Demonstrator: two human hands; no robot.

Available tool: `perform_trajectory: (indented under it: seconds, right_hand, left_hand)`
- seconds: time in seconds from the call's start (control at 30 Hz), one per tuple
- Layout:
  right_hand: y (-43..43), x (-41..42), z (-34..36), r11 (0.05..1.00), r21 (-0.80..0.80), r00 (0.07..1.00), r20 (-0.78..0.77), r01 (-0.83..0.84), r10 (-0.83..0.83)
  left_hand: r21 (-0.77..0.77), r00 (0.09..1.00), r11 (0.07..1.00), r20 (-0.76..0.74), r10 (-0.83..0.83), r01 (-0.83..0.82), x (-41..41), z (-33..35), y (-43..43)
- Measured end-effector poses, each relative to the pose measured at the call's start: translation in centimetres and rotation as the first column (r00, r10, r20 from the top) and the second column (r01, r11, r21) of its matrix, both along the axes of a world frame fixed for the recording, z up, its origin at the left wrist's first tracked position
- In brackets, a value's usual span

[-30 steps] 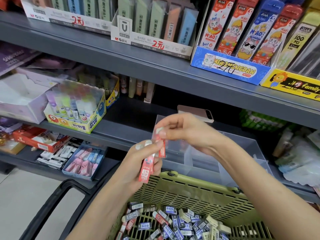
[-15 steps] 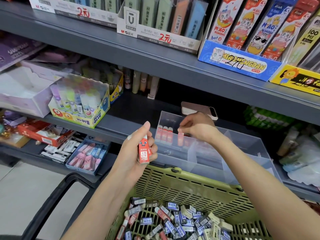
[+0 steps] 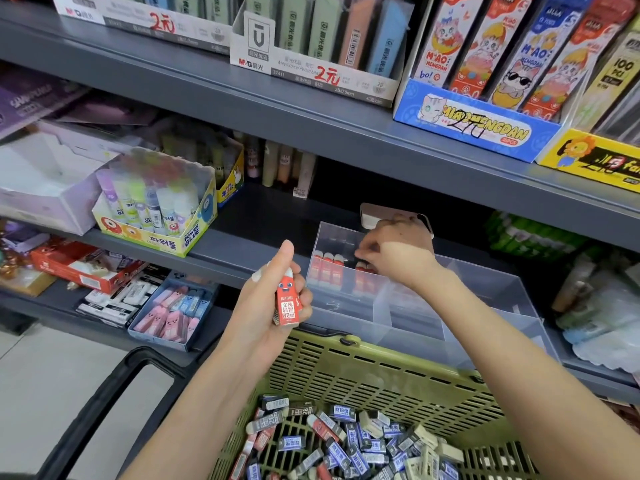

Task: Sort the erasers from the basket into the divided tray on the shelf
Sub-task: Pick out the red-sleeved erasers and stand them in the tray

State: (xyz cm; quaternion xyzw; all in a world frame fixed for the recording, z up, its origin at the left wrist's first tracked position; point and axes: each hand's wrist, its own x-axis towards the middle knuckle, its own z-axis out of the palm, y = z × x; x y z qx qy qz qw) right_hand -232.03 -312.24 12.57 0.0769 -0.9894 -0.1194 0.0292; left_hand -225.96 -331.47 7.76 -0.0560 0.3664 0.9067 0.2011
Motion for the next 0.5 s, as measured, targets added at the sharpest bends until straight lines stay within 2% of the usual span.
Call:
perform_trajectory:
  seconds: [0.03, 0.07, 0.1, 0.13, 0.17, 0.23, 0.3, 0.43, 0.5]
  right_hand:
    - [-0.3, 0.8, 0.4, 0.977, -0.212, 0.999, -0.034, -0.008, 0.001]
    - [-0.8, 1.8, 0.8, 0.879, -0.476, 0.999, -0.027, -0.031, 0.021]
    - [-1.8, 2.9, 1.2, 0.703, -0.709, 0.996, 0.017, -0.046, 0.083]
    - [-2.9, 4.0, 1.7, 0.556, -0.830, 0.983, 0.054, -0.052, 0.173]
    - [-3.9, 5.1, 2.0, 0.508, -0.858, 0.964, 0.070, -0.074, 0.258]
    - [-5.5, 6.5, 1.9, 0.575, -0.802, 0.928, 0.074, -0.163, 0.366]
    - [-6.7, 7.1, 1.8, 0.591, -0.791, 0.930, 0.077, -0.162, 0.359]
    - [-7.4, 7.6, 1.2, 0.499, -0.862, 0.956, 0.069, -0.086, 0.285]
    - [-7.0, 7.5, 1.1, 0.342, -0.940, 0.964, 0.087, -0.005, 0.252]
  left_hand:
    - [-0.001, 1.000, 1.000, -0.002, 0.009, -0.009, 0.0, 0.0, 0.0]
    - [-0.004, 1.000, 1.000, -0.003, 0.021, -0.021, 0.0, 0.0, 0.1]
    - [-0.009, 0.999, 0.999, -0.006, 0.034, -0.034, 0.0, 0.0, 0.2]
    - [-0.018, 0.999, 0.999, -0.013, 0.048, -0.048, 0.0, 0.0, 0.2]
    - [-0.034, 0.998, 0.997, -0.027, 0.063, -0.064, 0.1, 0.0, 0.3]
    - [-0.083, 0.993, 0.992, -0.071, 0.094, -0.100, 0.3, -0.1, 0.4]
    - [-0.118, 0.986, 0.984, -0.109, 0.123, -0.136, 0.5, -0.2, 0.5]
    - [-0.182, 0.974, 0.960, -0.118, 0.191, -0.211, 0.8, -0.1, 0.6]
    - [-0.242, 0.974, 0.945, -0.107, 0.199, -0.220, 0.8, 0.0, 0.8]
